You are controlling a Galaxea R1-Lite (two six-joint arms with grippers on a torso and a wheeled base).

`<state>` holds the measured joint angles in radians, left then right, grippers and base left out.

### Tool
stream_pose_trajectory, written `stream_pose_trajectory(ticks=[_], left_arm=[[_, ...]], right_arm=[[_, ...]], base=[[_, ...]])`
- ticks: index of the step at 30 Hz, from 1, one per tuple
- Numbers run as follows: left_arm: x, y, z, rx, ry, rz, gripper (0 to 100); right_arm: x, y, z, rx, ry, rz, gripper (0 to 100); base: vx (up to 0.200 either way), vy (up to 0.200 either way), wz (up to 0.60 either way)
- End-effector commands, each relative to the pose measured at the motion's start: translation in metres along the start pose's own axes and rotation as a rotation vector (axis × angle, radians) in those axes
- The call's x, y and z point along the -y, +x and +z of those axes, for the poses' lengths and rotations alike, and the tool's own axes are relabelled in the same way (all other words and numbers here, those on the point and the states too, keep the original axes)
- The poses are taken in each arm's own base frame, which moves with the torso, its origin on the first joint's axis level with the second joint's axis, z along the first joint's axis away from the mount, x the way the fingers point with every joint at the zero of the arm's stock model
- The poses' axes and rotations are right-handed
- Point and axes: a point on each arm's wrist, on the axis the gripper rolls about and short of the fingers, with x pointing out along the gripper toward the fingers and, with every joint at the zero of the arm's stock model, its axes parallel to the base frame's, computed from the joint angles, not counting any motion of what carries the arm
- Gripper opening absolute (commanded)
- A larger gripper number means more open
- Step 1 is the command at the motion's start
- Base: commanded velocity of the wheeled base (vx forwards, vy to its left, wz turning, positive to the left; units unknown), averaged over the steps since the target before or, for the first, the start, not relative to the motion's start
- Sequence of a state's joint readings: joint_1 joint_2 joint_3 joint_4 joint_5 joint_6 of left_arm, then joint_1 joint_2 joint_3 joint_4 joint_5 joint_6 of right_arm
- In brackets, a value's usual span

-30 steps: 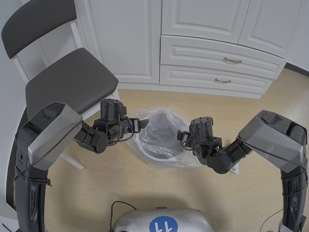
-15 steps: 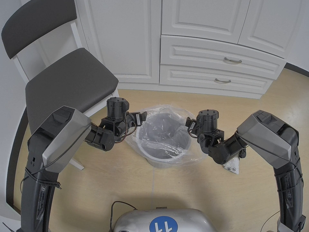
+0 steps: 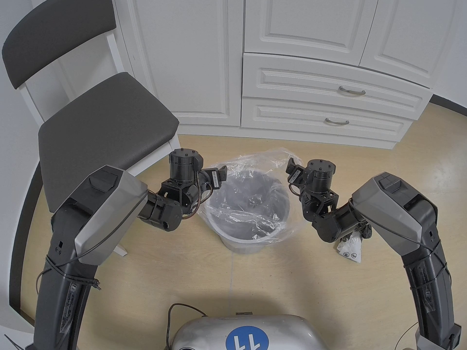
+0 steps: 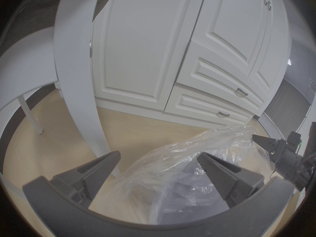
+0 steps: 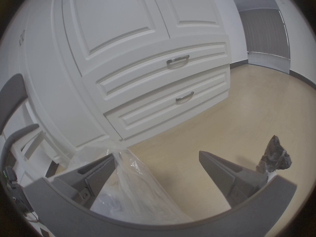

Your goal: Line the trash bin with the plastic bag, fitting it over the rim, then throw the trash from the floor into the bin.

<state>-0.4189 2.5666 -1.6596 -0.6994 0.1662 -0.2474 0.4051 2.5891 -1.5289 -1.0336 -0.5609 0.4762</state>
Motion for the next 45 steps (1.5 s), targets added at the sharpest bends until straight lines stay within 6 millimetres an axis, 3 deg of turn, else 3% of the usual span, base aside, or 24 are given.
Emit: stream_pose_trajectory(ticks=[1, 8, 10, 26, 32, 39, 45], left_arm=[[0.001, 0.009, -0.003, 0.028, -0.004, 0.029, 100], [0.001, 0.011, -0.003, 0.041, -0.005, 0.045, 100], [0.000, 0.014, -0.009, 0.032, 0.000, 0.049, 100], [-0.009, 0.026, -0.028, -0.023, 0.012, 0.076, 100], [-0.011, 0.022, -0.031, -0.119, 0.030, 0.100, 100], [-0.006, 0.008, -0.020, -0.167, 0.032, 0.104, 100], [-0.003, 0.003, -0.003, -0.131, 0.007, 0.098, 100]], right_arm=[[0.007, 0.013, -0.018, 0.034, 0.038, -0.003, 100], [0.006, 0.010, -0.028, 0.014, 0.046, 0.002, 100], [0.013, 0.010, -0.043, -0.026, 0.020, -0.011, 100], [0.020, 0.013, -0.054, -0.042, 0.020, -0.010, 100], [0.015, 0.016, -0.030, 0.000, 0.047, -0.002, 100], [0.008, 0.005, 0.009, 0.017, 0.056, 0.008, 100], [0.007, 0.000, 0.016, 0.012, 0.057, 0.018, 100]], base=[[0.000, 0.000, 0.00], [0.000, 0.000, 0.00], [0.000, 0.000, 0.00], [0.000, 0.000, 0.00], [0.000, 0.000, 0.00], [0.000, 0.000, 0.00], [0.000, 0.000, 0.00]])
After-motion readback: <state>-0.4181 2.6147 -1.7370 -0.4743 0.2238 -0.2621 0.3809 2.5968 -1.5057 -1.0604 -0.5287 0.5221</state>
